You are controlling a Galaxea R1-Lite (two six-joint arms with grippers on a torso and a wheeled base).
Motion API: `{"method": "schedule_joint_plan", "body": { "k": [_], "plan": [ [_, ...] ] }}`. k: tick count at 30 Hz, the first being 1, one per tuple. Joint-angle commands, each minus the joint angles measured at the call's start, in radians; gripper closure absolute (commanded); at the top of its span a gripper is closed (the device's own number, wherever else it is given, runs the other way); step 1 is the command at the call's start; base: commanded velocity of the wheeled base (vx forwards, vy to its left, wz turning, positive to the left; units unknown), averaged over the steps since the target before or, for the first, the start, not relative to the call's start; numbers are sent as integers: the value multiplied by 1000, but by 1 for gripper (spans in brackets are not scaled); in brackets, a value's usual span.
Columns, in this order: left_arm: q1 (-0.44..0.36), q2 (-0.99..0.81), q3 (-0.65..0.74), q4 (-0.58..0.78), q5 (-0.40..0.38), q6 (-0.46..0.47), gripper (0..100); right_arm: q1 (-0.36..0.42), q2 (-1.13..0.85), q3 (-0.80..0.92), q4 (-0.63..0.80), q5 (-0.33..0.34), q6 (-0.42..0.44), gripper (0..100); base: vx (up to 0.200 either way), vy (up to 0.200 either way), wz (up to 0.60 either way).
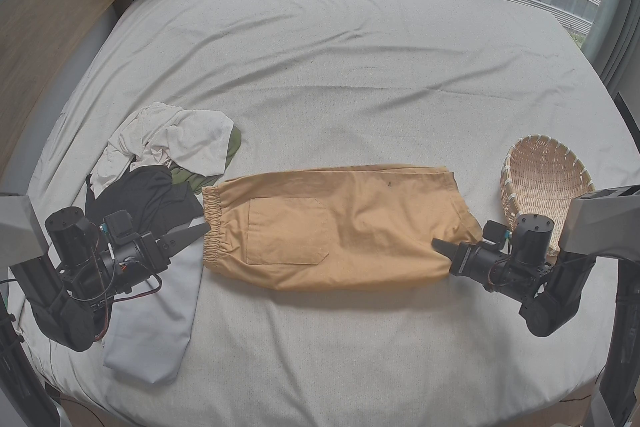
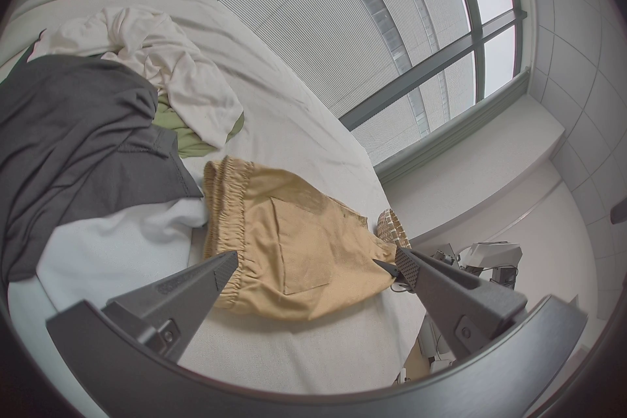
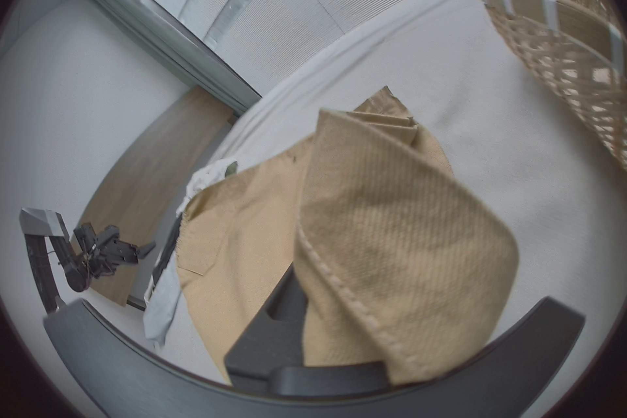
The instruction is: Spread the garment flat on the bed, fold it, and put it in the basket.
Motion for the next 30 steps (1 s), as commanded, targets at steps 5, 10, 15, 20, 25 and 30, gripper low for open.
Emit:
{"method": "schedule_joint_plan", "body": {
  "k": [5,10,15,20,25,30],
  "plan": [
    [-34,110,-9,-2,7,21,0,-17,-65,35,43,1,-12,100,0,0,0],
    [-37,164,-16,-2,16,79,0,-34,-62,36,45,1,-19,100,0,0,0],
    [-47,219,-44,-2,57,98,0,-40,-59,38,47,1,-20,100,0,0,0],
    [-59,233,-45,-2,60,98,0,-40,-60,39,73,1,-26,0,0,0,0],
    [-67,264,-53,-2,62,99,0,-18,-66,70,68,1,-48,0,0,0,0],
    [-70,285,-67,-2,68,99,0,51,-85,116,20,4,-52,0,0,0,0]
  ]
}}
